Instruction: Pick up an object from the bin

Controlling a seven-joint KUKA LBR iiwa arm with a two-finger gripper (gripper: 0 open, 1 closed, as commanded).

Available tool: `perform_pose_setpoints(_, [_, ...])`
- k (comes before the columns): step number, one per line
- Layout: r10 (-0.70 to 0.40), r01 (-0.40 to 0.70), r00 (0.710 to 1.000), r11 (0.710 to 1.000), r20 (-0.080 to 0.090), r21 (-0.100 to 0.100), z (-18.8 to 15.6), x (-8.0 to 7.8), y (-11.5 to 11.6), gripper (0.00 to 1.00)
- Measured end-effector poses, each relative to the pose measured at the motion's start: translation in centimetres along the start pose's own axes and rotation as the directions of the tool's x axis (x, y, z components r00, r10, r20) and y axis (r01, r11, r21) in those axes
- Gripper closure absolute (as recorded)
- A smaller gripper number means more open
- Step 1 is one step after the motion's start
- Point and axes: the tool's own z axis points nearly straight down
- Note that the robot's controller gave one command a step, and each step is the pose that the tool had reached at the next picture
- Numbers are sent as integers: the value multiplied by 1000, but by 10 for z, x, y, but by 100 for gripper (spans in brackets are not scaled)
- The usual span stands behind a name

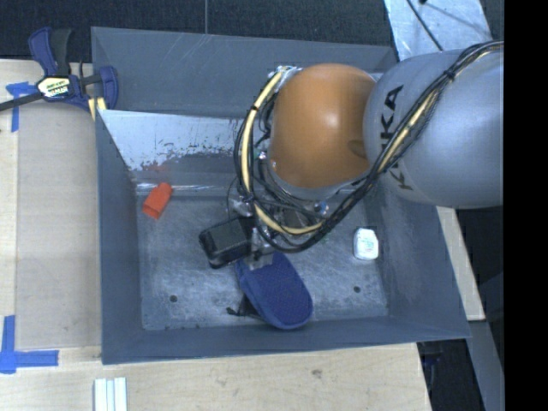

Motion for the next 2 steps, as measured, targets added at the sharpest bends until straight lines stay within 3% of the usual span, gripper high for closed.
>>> perform_pose_setpoints(1, [-288,288,958,958,-1,-1,-79,12,-12,100])
perform_pose_setpoints(2, [-333,333,943,943,-11,-6,-42,11,1,100])
